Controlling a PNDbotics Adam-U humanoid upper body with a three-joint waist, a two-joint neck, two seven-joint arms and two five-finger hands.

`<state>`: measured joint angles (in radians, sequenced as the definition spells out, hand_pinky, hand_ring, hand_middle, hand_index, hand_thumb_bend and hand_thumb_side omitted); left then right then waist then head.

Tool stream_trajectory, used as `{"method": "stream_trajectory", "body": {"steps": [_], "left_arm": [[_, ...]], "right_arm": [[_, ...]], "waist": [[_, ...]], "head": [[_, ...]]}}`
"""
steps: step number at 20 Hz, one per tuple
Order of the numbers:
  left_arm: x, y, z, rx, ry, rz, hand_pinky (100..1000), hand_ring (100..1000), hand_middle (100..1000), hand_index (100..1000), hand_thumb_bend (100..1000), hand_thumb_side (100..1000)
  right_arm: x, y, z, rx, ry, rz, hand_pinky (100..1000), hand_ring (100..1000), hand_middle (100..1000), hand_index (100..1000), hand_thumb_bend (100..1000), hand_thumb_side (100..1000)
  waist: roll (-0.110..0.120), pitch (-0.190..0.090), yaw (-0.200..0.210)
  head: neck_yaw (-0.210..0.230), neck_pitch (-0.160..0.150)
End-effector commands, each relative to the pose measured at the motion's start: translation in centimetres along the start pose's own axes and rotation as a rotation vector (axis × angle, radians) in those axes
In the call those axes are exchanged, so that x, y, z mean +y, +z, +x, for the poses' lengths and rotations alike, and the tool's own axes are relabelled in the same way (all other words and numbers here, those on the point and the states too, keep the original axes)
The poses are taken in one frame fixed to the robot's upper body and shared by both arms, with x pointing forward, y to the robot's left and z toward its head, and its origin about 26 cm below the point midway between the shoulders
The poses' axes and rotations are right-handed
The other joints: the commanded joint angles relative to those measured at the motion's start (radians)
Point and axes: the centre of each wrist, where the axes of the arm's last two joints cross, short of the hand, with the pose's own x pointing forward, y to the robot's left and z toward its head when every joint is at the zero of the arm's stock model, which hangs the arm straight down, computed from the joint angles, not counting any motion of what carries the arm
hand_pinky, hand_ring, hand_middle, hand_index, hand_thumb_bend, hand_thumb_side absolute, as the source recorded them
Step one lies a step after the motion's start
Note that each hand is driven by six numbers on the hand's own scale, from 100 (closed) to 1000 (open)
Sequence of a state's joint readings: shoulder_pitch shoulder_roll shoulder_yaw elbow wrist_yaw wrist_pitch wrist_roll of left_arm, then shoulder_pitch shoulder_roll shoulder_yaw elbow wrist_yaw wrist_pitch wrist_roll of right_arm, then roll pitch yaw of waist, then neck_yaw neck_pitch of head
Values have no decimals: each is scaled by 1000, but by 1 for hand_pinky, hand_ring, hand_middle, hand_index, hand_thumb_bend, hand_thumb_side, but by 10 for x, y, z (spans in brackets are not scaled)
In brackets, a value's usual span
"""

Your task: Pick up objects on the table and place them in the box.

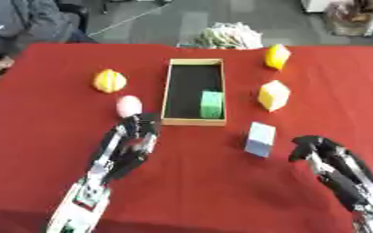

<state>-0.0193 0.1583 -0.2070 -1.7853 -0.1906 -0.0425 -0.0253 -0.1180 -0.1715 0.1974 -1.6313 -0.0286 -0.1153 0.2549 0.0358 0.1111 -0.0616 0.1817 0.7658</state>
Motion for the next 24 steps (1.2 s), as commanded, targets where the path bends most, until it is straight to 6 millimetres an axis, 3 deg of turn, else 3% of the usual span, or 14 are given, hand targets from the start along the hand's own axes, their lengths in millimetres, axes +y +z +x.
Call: {"method": "stream_trajectory", "body": {"steps": [1, 17, 23, 24], "left_arm": [[3, -3, 6, -27, -8, -5, 715, 711, 654, 775, 100, 604], [3, -3, 6, -33, -2, -3, 715, 712, 659, 776, 100, 604], [13, -6, 13, -55, -30, 31, 716, 714, 663, 778, 100, 578], [16, -7, 15, -65, -43, 35, 719, 717, 668, 783, 100, 491]], "right_arm": [[-4, -2, 5, -15, 22, 8, 728, 576, 526, 716, 100, 447], [-4, -2, 6, -21, 20, 7, 729, 576, 526, 716, 100, 439], [-5, -2, 6, -21, 20, 6, 729, 576, 526, 716, 100, 438], [-5, -1, 5, -19, 21, 5, 729, 576, 526, 716, 100, 440]], "waist": [[5, -4, 1], [5, -4, 0], [6, -6, 0], [6, -7, 0]], "head": [[-2, 4], [-3, 4], [-1, 4], [-2, 4]]}}
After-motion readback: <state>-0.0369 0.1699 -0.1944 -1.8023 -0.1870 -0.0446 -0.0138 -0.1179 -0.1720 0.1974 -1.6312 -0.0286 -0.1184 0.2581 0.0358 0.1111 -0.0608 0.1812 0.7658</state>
